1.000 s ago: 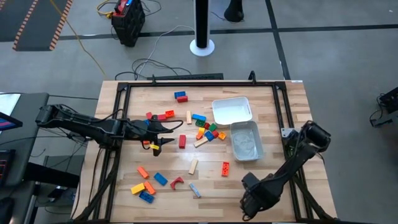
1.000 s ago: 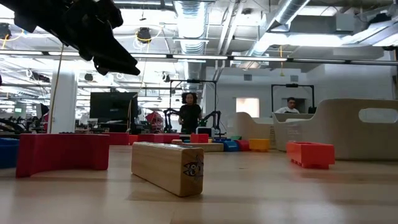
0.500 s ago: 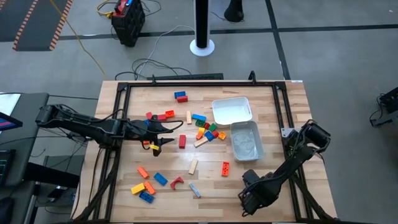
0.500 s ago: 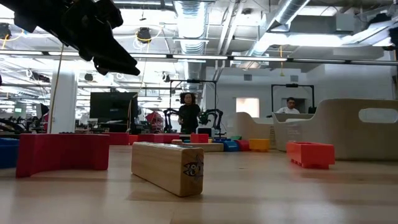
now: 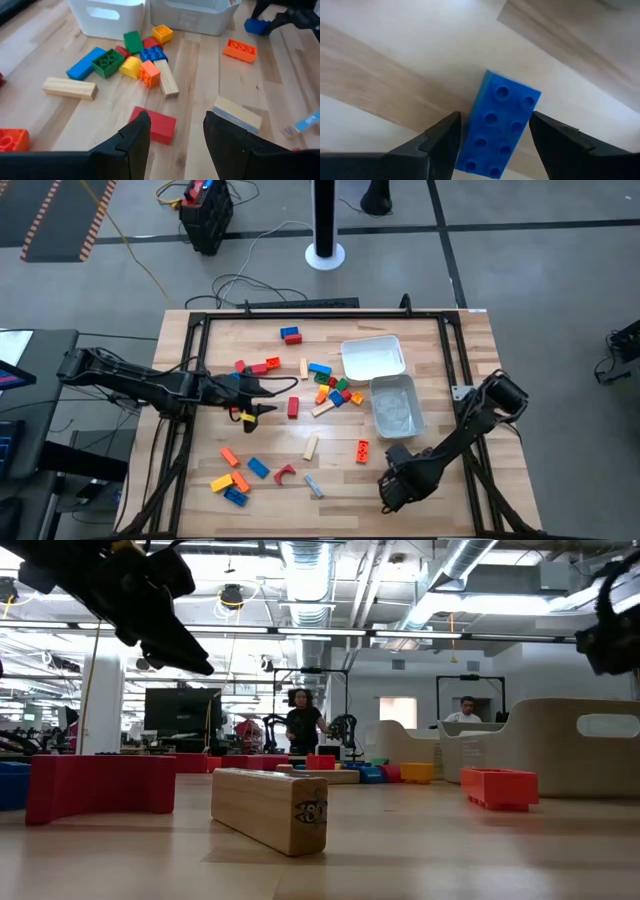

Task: Sort blocks by size
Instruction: Put the large blue game piece into the gray bin

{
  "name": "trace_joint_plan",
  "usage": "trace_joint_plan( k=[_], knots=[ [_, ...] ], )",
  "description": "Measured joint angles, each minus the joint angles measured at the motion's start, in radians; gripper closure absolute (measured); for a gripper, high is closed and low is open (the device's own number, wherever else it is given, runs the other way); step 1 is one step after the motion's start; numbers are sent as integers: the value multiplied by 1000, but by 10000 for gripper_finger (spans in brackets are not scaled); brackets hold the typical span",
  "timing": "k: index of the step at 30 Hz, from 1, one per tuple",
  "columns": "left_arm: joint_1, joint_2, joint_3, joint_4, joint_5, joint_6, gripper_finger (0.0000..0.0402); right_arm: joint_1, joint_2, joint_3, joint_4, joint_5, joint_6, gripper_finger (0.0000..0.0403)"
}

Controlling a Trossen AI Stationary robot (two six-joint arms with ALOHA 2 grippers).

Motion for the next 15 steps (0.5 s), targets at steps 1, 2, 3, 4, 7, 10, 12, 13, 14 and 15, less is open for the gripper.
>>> trace_joint_plan(
  k=[1, 2, 3, 4, 7, 10, 12, 13, 14, 15],
  knots=[
    [0, 0, 0, -5, 1, -4, 226, 4, -1, -9, 15, 3, 1, 133],
    [0, 0, 0, -8, 3, -7, 226, 4, -3, -18, 30, 4, 1, 133],
    [0, 0, 0, -11, 3, -8, 226, 5, -4, -24, 40, 5, 0, 133],
    [0, 0, 0, -11, 3, -9, 226, 6, -4, -27, 48, 5, -2, 133],
    [0, 0, 0, -11, 3, -9, 226, 8, -3, -28, 48, 10, -23, 134],
    [0, 0, 0, -11, 2, -9, 226, 8, -2, -28, 50, 16, -52, 156],
    [0, 0, 0, -11, 2, -9, 226, 8, -2, -27, 51, 17, -74, 187],
    [0, 0, 0, -11, 2, -9, 226, 8, -4, -27, 49, 17, -87, 207],
    [0, 0, 0, -11, 2, -9, 226, 8, -6, -28, 49, 17, -103, 228],
    [0, 0, 0, -10, 2, -9, 226, 8, -9, -28, 48, 16, -118, 242]
  ],
)
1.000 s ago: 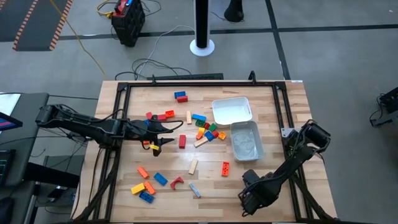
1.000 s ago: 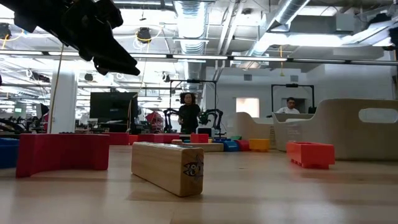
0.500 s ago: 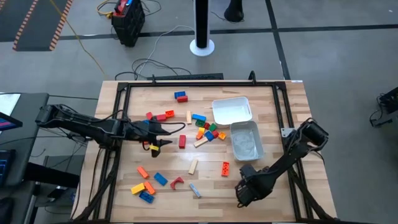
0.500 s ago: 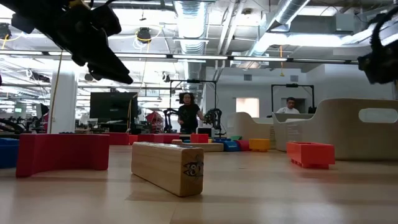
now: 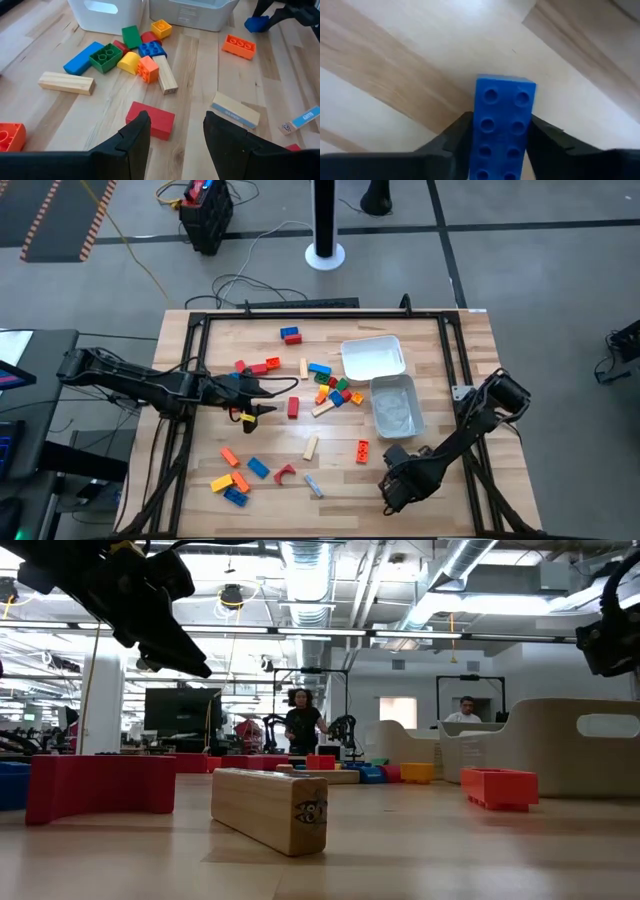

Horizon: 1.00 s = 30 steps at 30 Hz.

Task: Sort blocks by size
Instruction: Put the large blue game piece into the gray bin

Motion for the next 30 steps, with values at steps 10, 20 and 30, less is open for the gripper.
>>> trace_joint_plan(
  k=[10, 20, 30],
  knots=[
    [0, 0, 0, 133, -1, 52, 226, 24, -225, 51, -21, 305, -119, 241],
    [-13, 0, 0, 354, 29, 208, 226, -144, -362, 13, -233, 475, -244, 241],
    [-72, 0, 0, 349, 32, 196, 226, -370, -366, 5, -249, 381, -508, 113]
  ],
)
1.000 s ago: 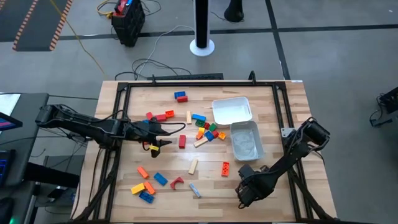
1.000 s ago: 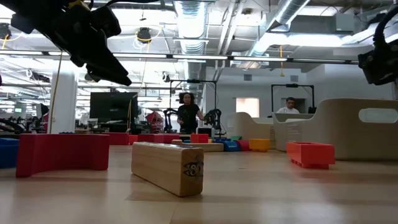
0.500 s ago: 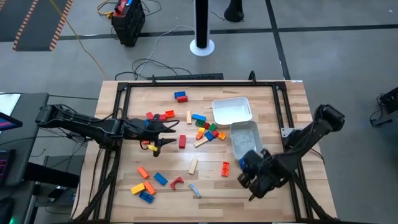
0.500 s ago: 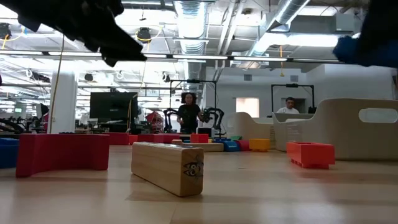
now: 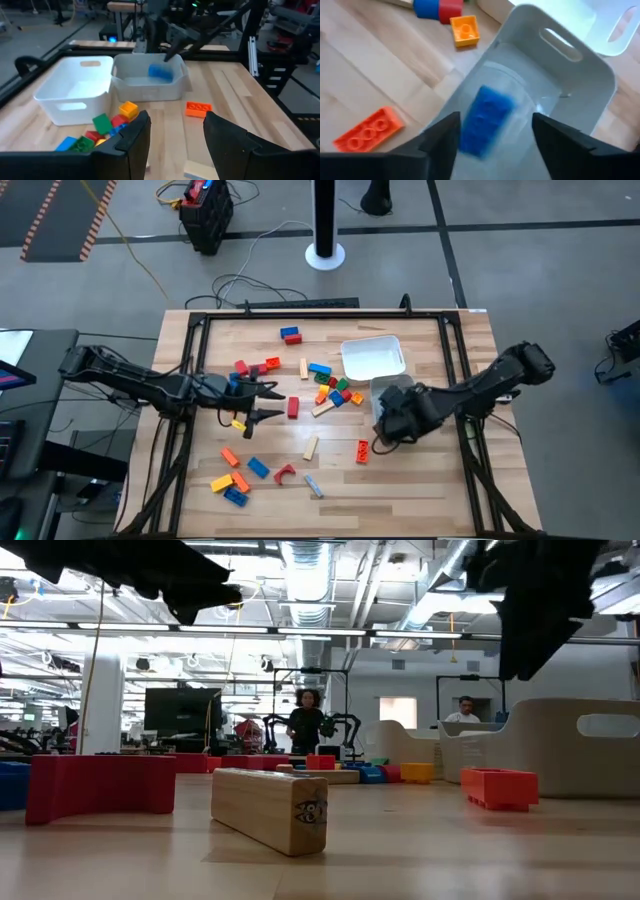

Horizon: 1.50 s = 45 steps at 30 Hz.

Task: Sort blocks by size
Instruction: Put the large blue game piece into the gray bin, then put the large orange game piece into the gray bin

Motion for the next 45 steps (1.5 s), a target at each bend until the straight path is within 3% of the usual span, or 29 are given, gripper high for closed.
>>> trace_joint_plan(
  k=[4, 11, 18, 22, 30, 37, 45],
  knots=[
    [-17, 0, 0, -18, -10, -52, 226, -38, 0, 4, 43, -38, -121, 94],
    [-40, 0, 0, -25, -24, -73, 226, 12, 12, 76, 299, -97, -279, 107],
    [-40, 0, 0, -80, -24, -120, 226, 93, 213, 201, 285, -189, -414, 108],
    [-40, 0, 0, -82, -24, -127, 226, 120, 377, 346, 162, -249, -522, 108],
    [-40, 0, 0, -86, -23, -129, 226, 94, 585, 559, -118, -354, -556, 108],
    [-40, 0, 0, -87, -23, -109, 226, 106, 676, 586, -206, -304, -736, 108],
    [-40, 0, 0, -85, -23, -101, 226, 97, 725, 599, -179, -165, -796, 108]
  ],
)
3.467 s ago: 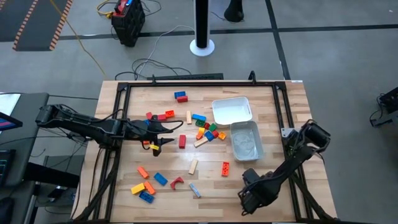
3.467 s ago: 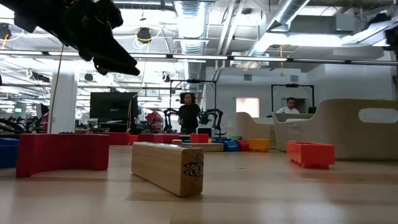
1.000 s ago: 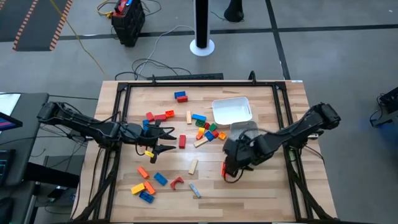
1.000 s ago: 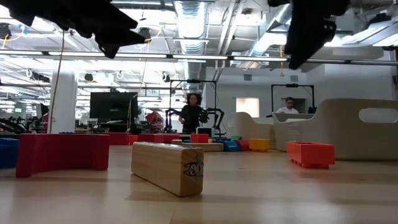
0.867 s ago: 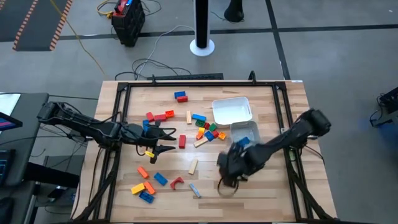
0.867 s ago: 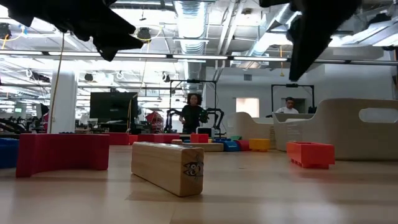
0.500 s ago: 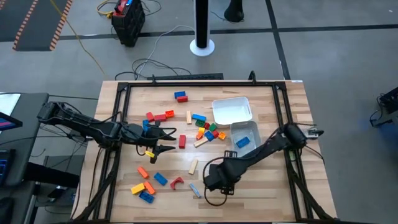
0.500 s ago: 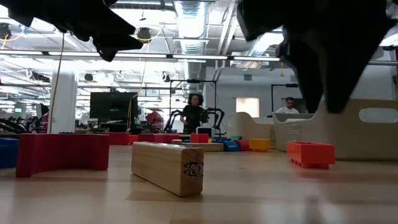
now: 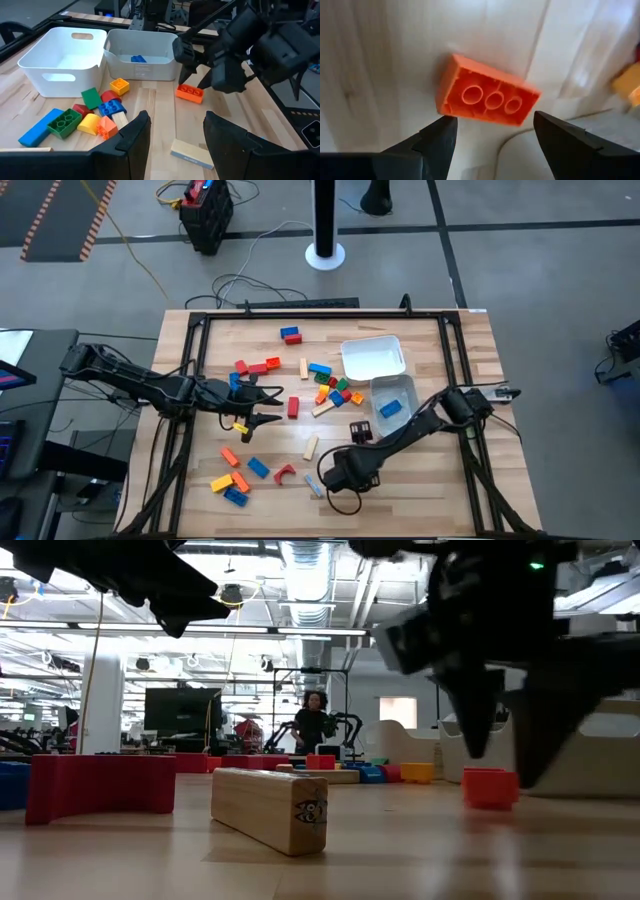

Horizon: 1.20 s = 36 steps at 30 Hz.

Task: Sort blocks by size
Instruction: Put the large orange game piece into the gray bin

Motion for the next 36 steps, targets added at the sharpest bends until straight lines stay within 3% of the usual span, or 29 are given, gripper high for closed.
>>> trace_joint_plan(
  k=[11, 20, 36],
  knots=[
    [0, 0, 0, -1, 4, 10, 226, -19, -3, 49, 141, 33, -184, 108],
    [0, 0, 0, -52, 15, -5, 226, -26, -25, 148, 62, -38, -315, 108],
    [-13, 0, 0, -85, 14, -33, 226, -48, -17, 53, 53, -126, -365, 112]
  ],
)
